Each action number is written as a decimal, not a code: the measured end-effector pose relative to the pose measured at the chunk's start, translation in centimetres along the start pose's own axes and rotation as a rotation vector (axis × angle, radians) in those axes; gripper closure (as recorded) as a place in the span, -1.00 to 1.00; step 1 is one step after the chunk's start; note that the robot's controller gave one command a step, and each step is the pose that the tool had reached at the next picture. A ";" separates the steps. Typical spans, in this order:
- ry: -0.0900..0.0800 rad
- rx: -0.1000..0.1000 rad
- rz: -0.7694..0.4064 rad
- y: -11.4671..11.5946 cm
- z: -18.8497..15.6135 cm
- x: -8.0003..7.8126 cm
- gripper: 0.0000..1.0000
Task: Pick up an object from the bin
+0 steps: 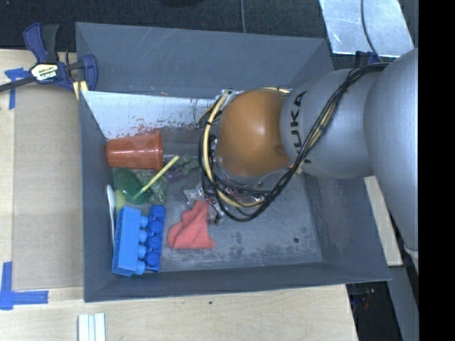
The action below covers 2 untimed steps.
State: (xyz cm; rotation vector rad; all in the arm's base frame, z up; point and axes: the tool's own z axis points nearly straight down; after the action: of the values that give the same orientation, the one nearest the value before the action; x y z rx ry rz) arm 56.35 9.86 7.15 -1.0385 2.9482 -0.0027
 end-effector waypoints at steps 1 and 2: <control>0.000 0.000 0.000 0.0 0.0 0.0 1.00; 0.010 -0.005 0.001 0.1 -2.6 0.3 1.00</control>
Offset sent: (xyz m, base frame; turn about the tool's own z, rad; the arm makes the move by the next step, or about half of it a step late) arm 0.0000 0.0000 0.1210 0.0002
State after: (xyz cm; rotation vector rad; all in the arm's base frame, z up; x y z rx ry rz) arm 55.99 9.77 9.72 -1.0400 2.9594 -0.0001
